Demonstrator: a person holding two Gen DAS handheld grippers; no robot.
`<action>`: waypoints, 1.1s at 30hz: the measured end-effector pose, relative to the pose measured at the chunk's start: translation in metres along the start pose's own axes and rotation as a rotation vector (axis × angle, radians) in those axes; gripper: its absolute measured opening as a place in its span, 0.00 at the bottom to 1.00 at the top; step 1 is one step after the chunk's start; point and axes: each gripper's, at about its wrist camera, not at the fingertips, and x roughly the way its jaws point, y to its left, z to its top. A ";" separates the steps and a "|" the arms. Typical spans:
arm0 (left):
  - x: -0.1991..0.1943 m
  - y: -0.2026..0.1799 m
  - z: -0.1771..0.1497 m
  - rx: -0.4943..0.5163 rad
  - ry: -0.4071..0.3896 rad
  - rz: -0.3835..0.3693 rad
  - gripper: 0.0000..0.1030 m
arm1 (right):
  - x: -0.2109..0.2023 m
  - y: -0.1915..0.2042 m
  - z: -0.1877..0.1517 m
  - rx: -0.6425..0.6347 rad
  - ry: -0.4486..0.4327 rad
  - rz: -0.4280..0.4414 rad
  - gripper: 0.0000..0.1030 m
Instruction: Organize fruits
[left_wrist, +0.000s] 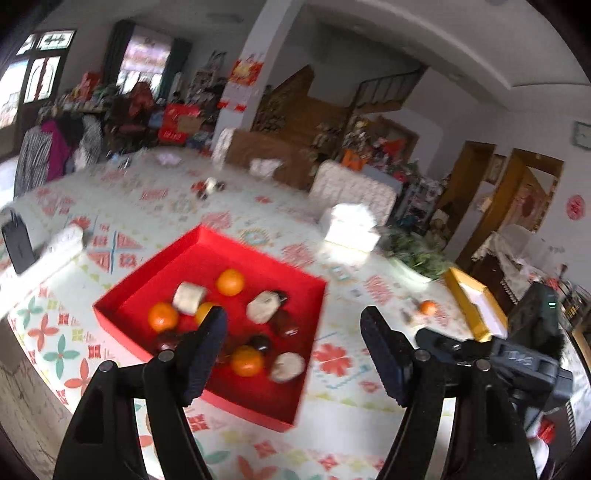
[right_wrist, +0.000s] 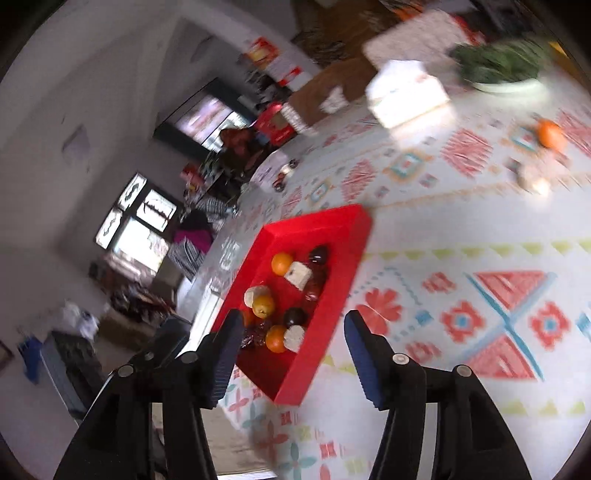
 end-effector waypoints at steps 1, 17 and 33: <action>-0.009 -0.008 0.001 0.019 -0.019 -0.011 0.72 | -0.010 -0.002 0.001 -0.004 -0.002 -0.018 0.61; -0.144 -0.108 0.072 0.296 -0.356 -0.037 0.78 | -0.243 0.095 0.034 -0.316 -0.327 -0.254 0.62; -0.162 -0.182 0.225 0.501 -0.508 0.218 0.99 | -0.405 0.228 0.190 -0.466 -0.677 -0.717 0.82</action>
